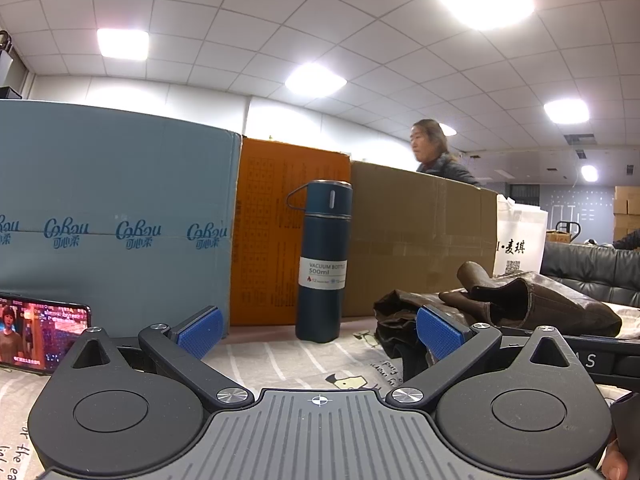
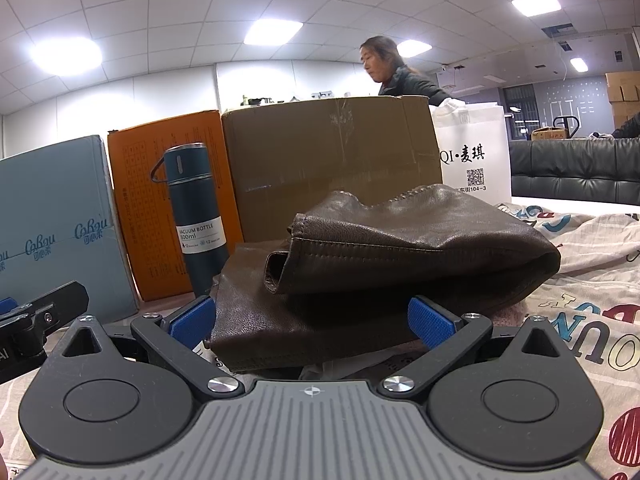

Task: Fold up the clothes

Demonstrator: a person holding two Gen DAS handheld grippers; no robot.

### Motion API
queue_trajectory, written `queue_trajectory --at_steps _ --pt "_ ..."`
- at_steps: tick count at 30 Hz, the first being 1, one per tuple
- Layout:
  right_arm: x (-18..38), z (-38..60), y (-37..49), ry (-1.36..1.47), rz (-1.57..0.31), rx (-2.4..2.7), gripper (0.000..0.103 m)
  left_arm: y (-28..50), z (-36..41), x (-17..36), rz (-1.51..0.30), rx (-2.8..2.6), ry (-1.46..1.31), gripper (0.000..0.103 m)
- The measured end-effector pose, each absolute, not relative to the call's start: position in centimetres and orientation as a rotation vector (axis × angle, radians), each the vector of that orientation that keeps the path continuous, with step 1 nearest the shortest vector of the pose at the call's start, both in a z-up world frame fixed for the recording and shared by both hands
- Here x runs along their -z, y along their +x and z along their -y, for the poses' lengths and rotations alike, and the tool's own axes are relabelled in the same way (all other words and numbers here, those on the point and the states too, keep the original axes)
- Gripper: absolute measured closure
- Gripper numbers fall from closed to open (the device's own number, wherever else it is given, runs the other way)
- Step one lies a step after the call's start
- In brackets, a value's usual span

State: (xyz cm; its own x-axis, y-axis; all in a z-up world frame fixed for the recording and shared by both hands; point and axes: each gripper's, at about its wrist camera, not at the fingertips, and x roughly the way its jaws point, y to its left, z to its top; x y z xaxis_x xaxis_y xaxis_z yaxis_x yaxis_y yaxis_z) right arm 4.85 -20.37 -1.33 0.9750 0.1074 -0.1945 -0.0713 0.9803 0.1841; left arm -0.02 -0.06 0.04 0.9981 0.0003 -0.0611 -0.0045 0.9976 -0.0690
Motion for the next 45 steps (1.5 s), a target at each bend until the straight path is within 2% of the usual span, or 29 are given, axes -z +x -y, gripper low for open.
queue_trajectory --at_steps 45 --pt "1.29 20.46 4.59 0.187 -0.191 -0.092 0.000 -0.04 0.00 -0.06 -0.057 -0.006 -0.072 0.000"
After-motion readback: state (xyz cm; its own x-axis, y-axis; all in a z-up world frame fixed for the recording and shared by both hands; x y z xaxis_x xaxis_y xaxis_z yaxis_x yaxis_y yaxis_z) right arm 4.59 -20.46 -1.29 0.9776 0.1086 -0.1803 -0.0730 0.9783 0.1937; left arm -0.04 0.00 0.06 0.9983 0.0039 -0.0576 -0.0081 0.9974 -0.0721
